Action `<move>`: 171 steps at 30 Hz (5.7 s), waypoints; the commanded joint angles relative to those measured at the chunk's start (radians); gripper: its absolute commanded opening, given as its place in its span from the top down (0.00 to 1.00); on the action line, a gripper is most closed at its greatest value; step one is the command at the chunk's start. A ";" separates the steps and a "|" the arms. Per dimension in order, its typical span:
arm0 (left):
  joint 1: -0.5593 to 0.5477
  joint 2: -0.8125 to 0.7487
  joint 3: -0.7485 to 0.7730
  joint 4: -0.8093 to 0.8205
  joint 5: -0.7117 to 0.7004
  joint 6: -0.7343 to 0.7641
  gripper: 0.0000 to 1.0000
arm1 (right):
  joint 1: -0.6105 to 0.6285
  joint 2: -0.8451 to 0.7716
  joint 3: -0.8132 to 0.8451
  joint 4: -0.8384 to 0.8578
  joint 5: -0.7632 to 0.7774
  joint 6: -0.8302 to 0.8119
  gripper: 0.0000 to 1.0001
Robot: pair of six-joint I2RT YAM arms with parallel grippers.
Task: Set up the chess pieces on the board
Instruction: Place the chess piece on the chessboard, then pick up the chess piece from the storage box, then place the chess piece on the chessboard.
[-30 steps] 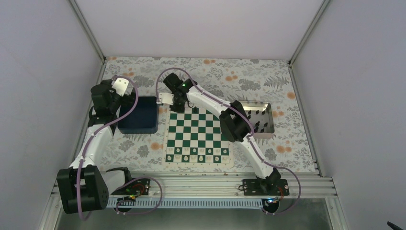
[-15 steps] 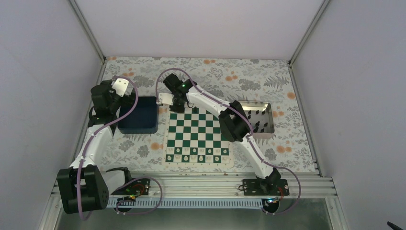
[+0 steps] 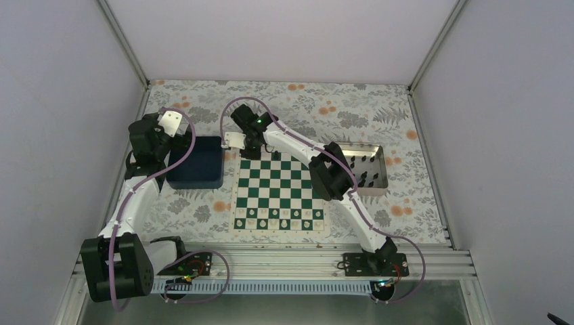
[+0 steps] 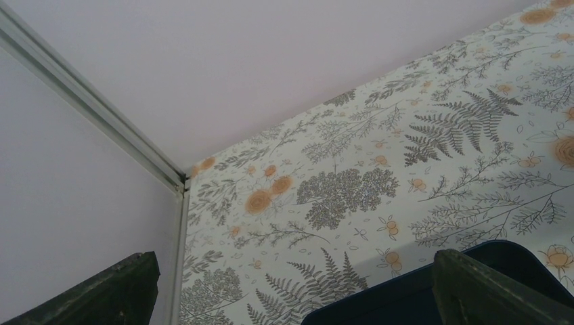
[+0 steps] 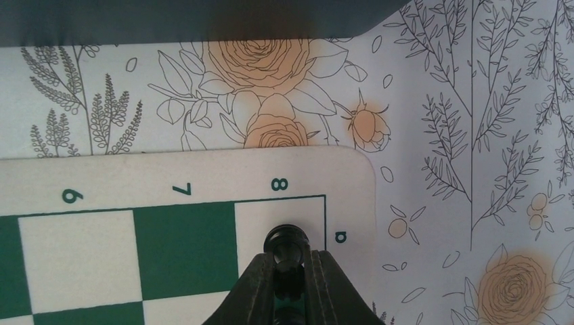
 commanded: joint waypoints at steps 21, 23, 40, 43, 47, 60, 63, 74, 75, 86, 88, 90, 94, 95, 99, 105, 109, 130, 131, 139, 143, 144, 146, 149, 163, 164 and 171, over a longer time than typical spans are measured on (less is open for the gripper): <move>0.006 -0.005 -0.011 0.039 0.021 -0.014 0.00 | -0.001 -0.037 -0.029 0.056 0.002 -0.004 0.62; 0.006 -0.007 -0.013 0.039 0.019 -0.014 0.00 | -0.004 -0.063 -0.031 0.066 0.001 0.001 0.58; 0.010 -0.001 -0.018 0.054 -0.005 -0.016 0.00 | -0.381 -0.695 -0.464 0.051 -0.053 0.033 0.53; 0.010 0.018 -0.006 0.050 -0.012 -0.022 0.00 | -0.535 -0.837 -0.651 0.055 -0.089 0.009 0.54; 0.010 0.044 0.007 0.045 -0.005 -0.027 0.00 | -0.705 -0.998 -0.867 0.088 -0.105 -0.052 0.55; 0.010 0.074 0.014 0.037 -0.027 -0.023 0.00 | -0.822 -1.030 -1.166 0.065 -0.144 -0.112 0.60; 0.010 0.081 0.012 0.039 -0.026 -0.023 0.00 | -0.820 -1.034 -1.207 0.061 -0.152 -0.119 0.60; 0.009 0.088 0.011 0.036 -0.025 -0.021 0.00 | -0.814 -0.956 -1.266 0.083 -0.166 -0.131 0.61; 0.010 0.087 0.012 0.034 -0.025 -0.020 0.00 | -0.814 -0.948 -1.268 0.089 -0.167 -0.131 0.61; 0.010 0.085 0.013 0.031 -0.027 -0.018 0.00 | -0.813 -0.888 -1.262 0.136 -0.180 -0.139 0.61; 0.010 0.085 0.011 0.033 -0.028 -0.017 0.00 | -0.814 -0.880 -1.259 0.138 -0.181 -0.139 0.61; 0.010 0.085 0.009 0.034 -0.028 -0.017 0.00 | -0.814 -0.873 -1.256 0.146 -0.182 -0.139 0.62; 0.010 0.086 0.008 0.037 -0.027 -0.017 0.00 | -0.812 -0.857 -1.252 0.161 -0.182 -0.139 0.64; 0.010 0.086 0.008 0.037 -0.027 -0.017 0.00 | -0.813 -0.852 -1.250 0.163 -0.183 -0.139 0.65; 0.010 0.086 0.006 0.037 -0.027 -0.015 0.00 | -0.813 -0.839 -1.242 0.167 -0.181 -0.136 0.70; 0.010 0.086 0.007 0.036 -0.022 -0.015 0.00 | -0.814 -0.838 -1.234 0.185 -0.185 -0.130 0.80; 0.010 0.086 0.009 0.034 -0.021 -0.016 0.00 | -0.814 -0.839 -1.221 0.179 -0.194 -0.126 0.87; 0.010 0.084 0.010 0.037 -0.015 -0.017 0.00 | -0.641 -0.849 -0.826 -0.088 -0.182 -0.114 0.95; 0.010 0.083 0.010 0.037 -0.014 -0.017 0.00 | -0.615 -0.824 -0.800 -0.091 -0.178 -0.108 0.95; 0.010 0.076 0.009 0.034 -0.006 -0.022 0.00 | -0.521 -0.629 -0.679 -0.055 -0.152 -0.090 0.95; 0.010 0.074 0.007 0.036 -0.005 -0.022 0.00 | -0.517 -0.576 -0.693 -0.014 -0.162 -0.087 0.94; 0.009 0.076 0.007 0.037 -0.005 -0.022 0.00 | -0.515 -0.571 -0.700 -0.008 -0.163 -0.087 0.94; 0.010 0.078 0.007 0.039 -0.004 -0.022 0.00 | -0.514 -0.563 -0.718 0.008 -0.168 -0.087 0.94; 0.011 0.079 0.005 0.042 -0.002 -0.022 0.00 | -0.506 -0.553 -0.746 0.045 -0.177 -0.080 0.94; 0.010 0.075 0.004 0.040 -0.003 -0.020 0.00 | -0.478 -0.471 -0.748 0.084 -0.151 -0.058 0.93; 0.010 0.075 0.004 0.040 -0.004 -0.020 0.00 | -0.478 -0.468 -0.750 0.085 -0.150 -0.059 0.93; 0.010 0.076 0.000 0.044 -0.004 -0.019 0.00 | -0.478 -0.456 -0.761 0.085 -0.148 -0.060 0.92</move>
